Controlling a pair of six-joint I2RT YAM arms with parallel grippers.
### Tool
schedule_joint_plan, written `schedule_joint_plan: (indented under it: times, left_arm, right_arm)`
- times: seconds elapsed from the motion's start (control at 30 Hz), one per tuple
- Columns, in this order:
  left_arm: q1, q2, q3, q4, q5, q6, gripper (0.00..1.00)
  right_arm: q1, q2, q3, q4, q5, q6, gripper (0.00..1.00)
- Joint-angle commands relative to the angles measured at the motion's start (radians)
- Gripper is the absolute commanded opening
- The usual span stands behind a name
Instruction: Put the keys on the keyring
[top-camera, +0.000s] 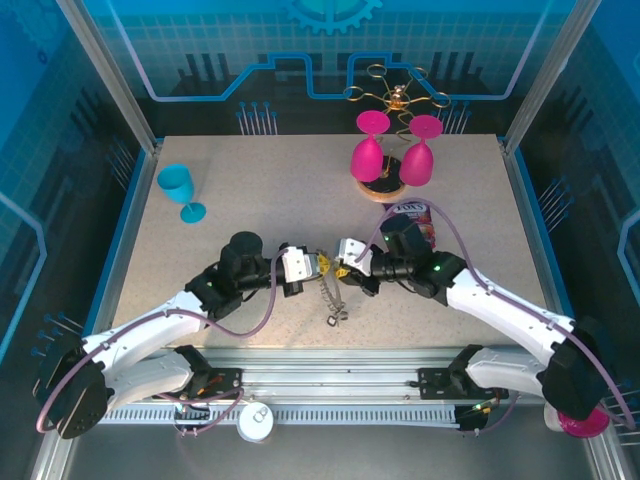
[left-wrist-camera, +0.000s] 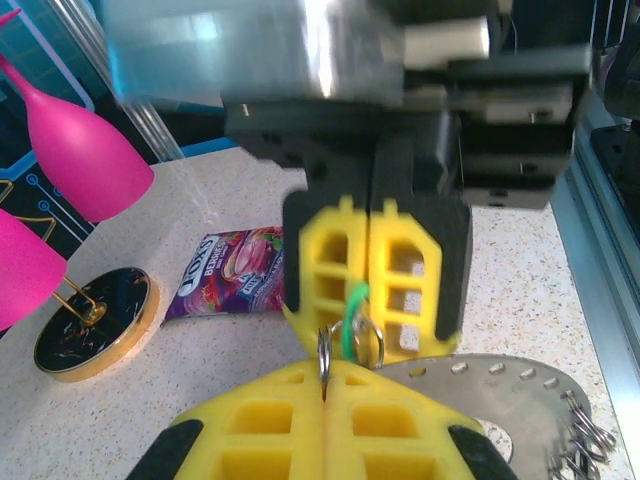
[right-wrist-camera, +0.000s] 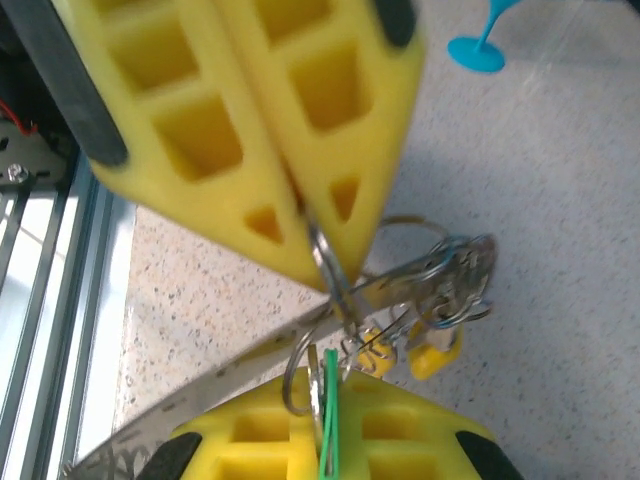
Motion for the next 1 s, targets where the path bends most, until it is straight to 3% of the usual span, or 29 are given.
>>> schedule_joint_plan:
  times: [0.0, 0.6, 0.97]
  left_arm:
    - [0.002, -0.016, 0.009, 0.053, 0.051, -0.029, 0.00]
    - [0.008, -0.001, 0.018, -0.031, 0.043, 0.029, 0.00]
    - [0.007, 0.047, 0.082, -0.189, -0.100, 0.118, 0.00]
  right_arm:
    - [0.026, 0.034, 0.040, -0.050, 0.036, -0.044, 0.00]
    - [0.026, -0.007, 0.117, -0.070, 0.065, -0.034, 0.00]
    - [0.037, -0.074, 0.165, -0.196, 0.157, -0.088, 0.00]
